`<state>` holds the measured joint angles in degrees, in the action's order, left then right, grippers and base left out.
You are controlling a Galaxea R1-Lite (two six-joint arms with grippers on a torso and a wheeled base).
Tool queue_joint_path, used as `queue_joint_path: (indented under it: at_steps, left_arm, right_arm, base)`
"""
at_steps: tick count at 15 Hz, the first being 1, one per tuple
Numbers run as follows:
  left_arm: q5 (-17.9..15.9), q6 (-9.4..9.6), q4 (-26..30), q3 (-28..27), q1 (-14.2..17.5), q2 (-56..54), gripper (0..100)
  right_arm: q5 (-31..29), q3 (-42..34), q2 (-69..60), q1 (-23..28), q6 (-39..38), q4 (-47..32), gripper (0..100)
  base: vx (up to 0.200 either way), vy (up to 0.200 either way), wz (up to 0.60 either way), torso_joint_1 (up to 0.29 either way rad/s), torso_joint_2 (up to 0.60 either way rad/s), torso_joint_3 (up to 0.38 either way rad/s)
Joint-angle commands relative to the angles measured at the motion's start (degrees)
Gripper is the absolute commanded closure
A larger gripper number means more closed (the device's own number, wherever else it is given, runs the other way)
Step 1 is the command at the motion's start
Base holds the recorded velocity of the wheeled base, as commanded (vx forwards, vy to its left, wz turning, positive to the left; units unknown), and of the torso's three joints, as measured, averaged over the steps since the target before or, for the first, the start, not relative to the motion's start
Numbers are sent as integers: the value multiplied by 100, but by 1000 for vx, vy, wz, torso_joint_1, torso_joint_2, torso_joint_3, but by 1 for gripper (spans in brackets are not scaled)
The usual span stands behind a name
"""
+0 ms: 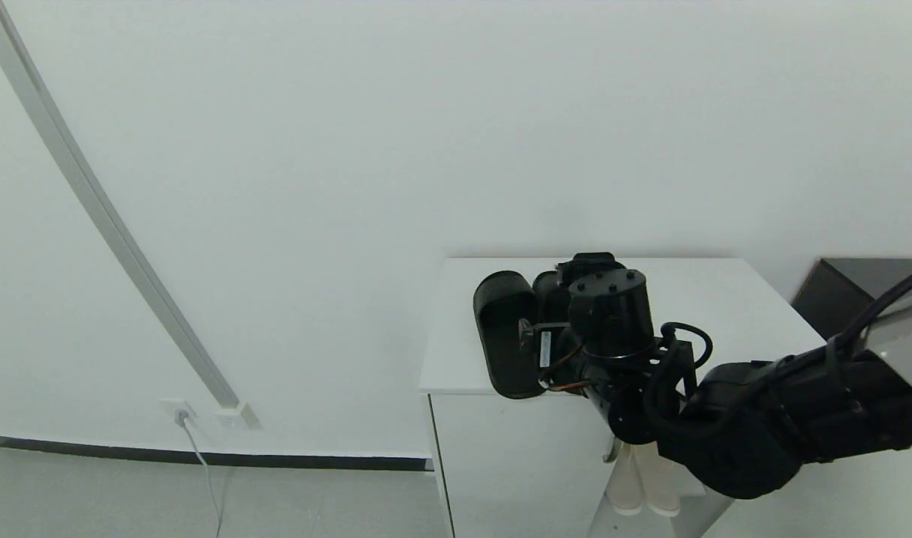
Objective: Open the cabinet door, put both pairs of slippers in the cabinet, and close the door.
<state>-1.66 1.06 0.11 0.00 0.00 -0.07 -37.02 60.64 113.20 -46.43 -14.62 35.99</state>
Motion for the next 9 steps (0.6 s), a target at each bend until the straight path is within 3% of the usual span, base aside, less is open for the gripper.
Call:
queue_joint_path:
  at_steps: [1, 7, 9]
  left_arm:
    - [-1, -1, -2, 0, 0, 7, 100]
    - [-1, -9, -2, 0, 0, 7, 100]
    - [-1, -9, -2, 0, 0, 7, 100]
  right_arm:
    - [2, -52, 281, -15, 3, 110, 0]
    - [204, 440, 1160, 372, 688, 1130, 0]
    - [362, 774, 1371, 460, 732, 1103, 0]
  base:
    - [0, 0, 0, 0, 0, 0]
    - [0, 0, 0, 0, 0, 0]
    - [0, 0, 0, 0, 0, 0]
